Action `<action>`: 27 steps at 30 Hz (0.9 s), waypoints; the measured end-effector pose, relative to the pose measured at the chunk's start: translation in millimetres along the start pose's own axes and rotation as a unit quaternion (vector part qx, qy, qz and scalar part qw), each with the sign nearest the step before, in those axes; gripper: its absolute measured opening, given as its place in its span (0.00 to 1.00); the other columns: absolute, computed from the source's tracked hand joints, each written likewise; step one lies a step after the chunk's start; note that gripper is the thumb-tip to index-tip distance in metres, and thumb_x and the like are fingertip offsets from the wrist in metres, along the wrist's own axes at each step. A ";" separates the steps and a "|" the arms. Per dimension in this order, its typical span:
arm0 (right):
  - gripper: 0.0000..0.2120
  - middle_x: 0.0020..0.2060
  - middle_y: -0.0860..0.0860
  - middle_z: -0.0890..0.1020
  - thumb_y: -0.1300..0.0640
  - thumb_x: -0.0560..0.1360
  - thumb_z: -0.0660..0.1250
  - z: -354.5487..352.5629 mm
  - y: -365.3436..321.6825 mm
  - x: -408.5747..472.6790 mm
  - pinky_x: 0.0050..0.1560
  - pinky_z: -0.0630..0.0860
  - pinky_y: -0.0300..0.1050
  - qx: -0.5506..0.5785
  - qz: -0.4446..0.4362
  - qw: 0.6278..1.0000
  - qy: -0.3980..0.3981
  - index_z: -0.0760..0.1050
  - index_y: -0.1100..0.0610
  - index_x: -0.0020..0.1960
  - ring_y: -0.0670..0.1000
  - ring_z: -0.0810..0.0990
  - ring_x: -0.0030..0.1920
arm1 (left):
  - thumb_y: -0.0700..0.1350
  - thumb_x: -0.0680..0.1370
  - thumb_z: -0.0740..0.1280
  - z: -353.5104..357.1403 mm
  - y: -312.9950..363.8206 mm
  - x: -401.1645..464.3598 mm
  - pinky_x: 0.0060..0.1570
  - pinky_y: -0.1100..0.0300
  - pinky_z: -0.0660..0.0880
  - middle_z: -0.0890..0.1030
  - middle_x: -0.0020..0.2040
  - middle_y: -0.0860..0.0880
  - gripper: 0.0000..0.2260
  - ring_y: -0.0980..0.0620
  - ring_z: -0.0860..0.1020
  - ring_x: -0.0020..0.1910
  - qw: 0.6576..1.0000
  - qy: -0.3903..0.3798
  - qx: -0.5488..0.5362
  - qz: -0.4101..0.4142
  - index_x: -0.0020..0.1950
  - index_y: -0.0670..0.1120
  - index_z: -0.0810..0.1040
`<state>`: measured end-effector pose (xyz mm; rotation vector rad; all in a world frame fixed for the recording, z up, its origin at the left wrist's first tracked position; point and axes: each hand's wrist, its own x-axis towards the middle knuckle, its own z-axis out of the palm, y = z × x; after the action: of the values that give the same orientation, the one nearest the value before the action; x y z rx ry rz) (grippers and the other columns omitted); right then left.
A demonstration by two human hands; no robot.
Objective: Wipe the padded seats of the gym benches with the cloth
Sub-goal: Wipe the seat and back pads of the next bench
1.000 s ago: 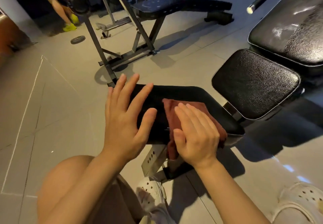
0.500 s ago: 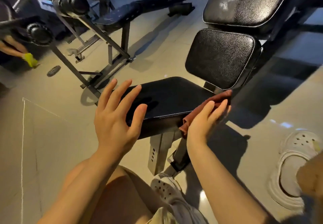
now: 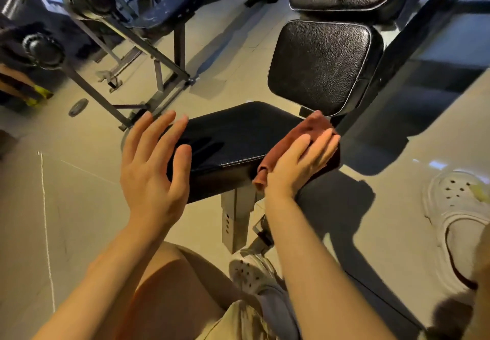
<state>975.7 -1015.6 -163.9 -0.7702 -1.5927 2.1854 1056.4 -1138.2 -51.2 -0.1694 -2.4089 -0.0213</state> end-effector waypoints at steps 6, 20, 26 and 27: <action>0.23 0.61 0.53 0.75 0.45 0.84 0.49 -13.2 9.7 46.3 0.53 0.73 0.36 0.072 0.183 0.980 0.020 0.62 0.53 0.75 0.55 0.75 0.64 | 0.51 0.84 0.52 3.1 1.2 -1.3 0.69 0.43 0.64 0.77 0.65 0.42 0.21 0.39 0.70 0.69 1.000 0.008 -0.005 -0.007 0.66 0.40 0.77; 0.19 0.59 0.51 0.81 0.51 0.80 0.54 -2.6 -16.4 -41.3 0.77 0.49 0.53 -0.165 -0.285 0.932 -0.152 0.81 0.55 0.57 0.53 0.72 0.68 | 0.49 0.84 0.51 3.4 2.5 -2.9 0.73 0.53 0.59 0.74 0.67 0.45 0.21 0.40 0.68 0.71 0.999 0.025 -0.025 -0.024 0.69 0.40 0.73; 0.22 0.73 0.50 0.69 0.47 0.84 0.48 -11.4 -43.9 91.7 0.74 0.56 0.52 -0.488 -0.203 0.709 -0.466 0.66 0.52 0.74 0.53 0.65 0.72 | 0.52 0.83 0.51 2.3 3.4 -2.9 0.72 0.45 0.59 0.72 0.68 0.49 0.22 0.44 0.66 0.72 0.991 0.049 -0.041 -0.114 0.70 0.42 0.72; 0.23 0.74 0.52 0.66 0.47 0.84 0.47 -5.5 -41.4 110.2 0.74 0.57 0.54 -0.508 -0.172 0.687 -0.491 0.63 0.53 0.75 0.54 0.64 0.73 | 0.52 0.82 0.51 1.8 4.0 -3.1 0.73 0.47 0.58 0.72 0.69 0.48 0.22 0.44 0.65 0.73 0.987 0.051 -0.049 -0.141 0.71 0.42 0.71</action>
<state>888.8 -937.1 -151.5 0.7158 -3.1740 1.2261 1057.9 -1134.5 -54.7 0.1253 -2.3115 -0.2730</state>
